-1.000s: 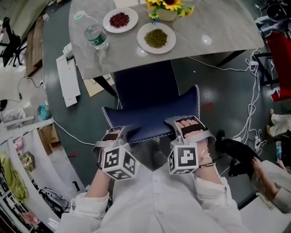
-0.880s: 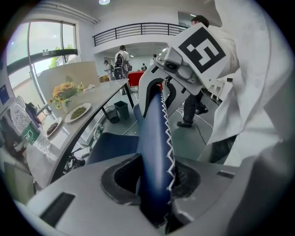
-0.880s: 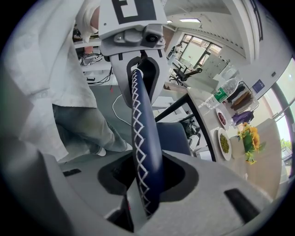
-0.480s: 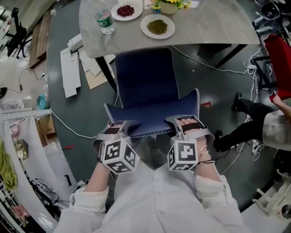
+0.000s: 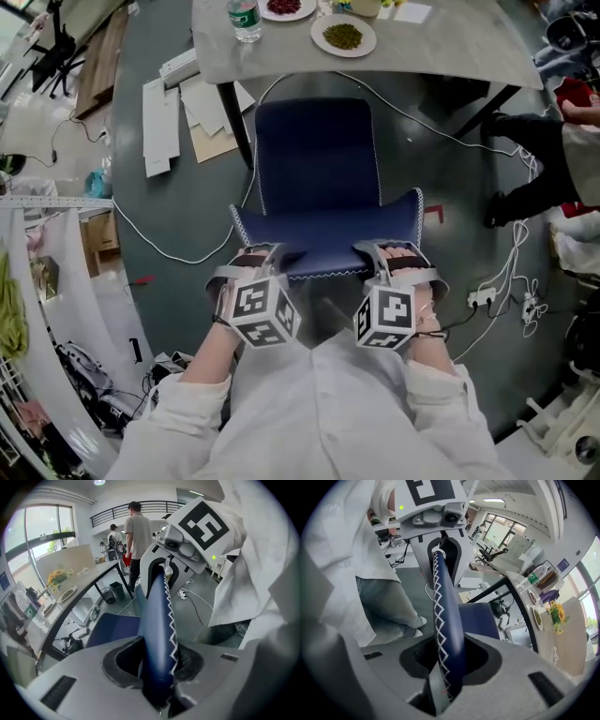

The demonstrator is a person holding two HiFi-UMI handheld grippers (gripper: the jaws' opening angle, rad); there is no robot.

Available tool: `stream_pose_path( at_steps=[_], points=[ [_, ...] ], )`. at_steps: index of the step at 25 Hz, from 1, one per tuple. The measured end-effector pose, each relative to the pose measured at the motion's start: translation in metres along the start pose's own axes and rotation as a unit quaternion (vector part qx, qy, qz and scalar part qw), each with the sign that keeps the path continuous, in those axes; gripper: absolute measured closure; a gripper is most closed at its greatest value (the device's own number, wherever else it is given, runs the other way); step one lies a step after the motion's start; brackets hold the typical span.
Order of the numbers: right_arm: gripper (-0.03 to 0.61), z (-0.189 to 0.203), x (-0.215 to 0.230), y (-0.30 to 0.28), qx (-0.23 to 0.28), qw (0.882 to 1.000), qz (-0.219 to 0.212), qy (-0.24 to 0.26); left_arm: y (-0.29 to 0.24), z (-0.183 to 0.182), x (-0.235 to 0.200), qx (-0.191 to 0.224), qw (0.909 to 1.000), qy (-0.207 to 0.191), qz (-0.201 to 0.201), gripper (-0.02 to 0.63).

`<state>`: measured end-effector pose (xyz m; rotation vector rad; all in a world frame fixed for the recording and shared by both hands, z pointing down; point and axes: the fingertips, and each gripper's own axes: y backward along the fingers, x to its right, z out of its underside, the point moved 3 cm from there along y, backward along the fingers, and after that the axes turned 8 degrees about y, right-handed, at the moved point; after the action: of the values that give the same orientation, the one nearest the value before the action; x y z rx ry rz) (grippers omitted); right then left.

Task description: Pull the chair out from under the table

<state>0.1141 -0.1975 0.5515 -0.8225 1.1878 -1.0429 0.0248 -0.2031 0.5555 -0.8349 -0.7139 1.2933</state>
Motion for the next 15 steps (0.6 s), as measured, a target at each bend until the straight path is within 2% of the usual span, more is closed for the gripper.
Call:
stream_pose_path(
  at_steps=[5,15],
  points=[
    [0.462,-0.009,-0.019,0.014,0.001,1.000,-0.008,-0.012,0.012,0.004,0.022,0.003,1.0000,0.003,0.009,0.495],
    [0.462,-0.030,-0.082,0.028,-0.015,0.998,-0.006,-0.055,0.025,0.029,0.075,0.004,0.9991,-0.033,0.028,0.495]
  ],
)
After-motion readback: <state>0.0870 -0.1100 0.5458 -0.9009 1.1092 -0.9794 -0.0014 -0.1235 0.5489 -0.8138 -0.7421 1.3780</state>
